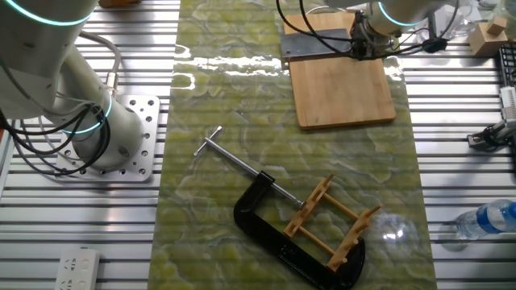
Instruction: Put the knife on the knife rack
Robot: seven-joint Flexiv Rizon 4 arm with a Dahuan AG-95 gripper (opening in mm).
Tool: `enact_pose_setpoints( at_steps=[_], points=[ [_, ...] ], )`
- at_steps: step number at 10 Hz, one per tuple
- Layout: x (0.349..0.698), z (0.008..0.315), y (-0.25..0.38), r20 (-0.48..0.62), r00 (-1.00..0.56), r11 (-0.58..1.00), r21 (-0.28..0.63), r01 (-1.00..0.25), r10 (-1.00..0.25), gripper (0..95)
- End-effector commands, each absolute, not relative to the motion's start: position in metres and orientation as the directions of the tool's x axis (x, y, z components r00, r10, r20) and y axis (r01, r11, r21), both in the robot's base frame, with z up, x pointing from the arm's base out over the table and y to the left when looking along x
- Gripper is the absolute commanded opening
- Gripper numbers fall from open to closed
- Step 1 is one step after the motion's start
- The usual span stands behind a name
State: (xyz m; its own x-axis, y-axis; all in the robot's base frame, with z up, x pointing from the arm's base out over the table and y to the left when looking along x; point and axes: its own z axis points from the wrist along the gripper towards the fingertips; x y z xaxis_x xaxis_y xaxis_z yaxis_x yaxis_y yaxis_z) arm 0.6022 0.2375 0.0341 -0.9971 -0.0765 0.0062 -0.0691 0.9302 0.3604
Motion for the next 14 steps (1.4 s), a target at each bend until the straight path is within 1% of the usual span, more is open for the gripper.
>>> enact_pose_setpoints(
  at_steps=[1,3,6,8,14],
  points=[
    [0.601,0.039,0.236,0.012,-0.997,0.931,0.359,-0.072,-0.082,0.0],
    [0.601,0.041,0.235,0.007,-0.995,0.938,0.333,-0.092,-0.100,0.0],
    [0.604,0.050,0.233,0.019,-0.993,0.938,0.331,-0.105,-0.118,0.0],
    [0.605,0.052,0.231,0.019,-0.990,0.944,0.303,-0.129,-0.141,0.0],
    [0.606,0.057,0.228,0.025,-0.988,0.944,0.300,-0.136,-0.150,0.0]
  ],
)
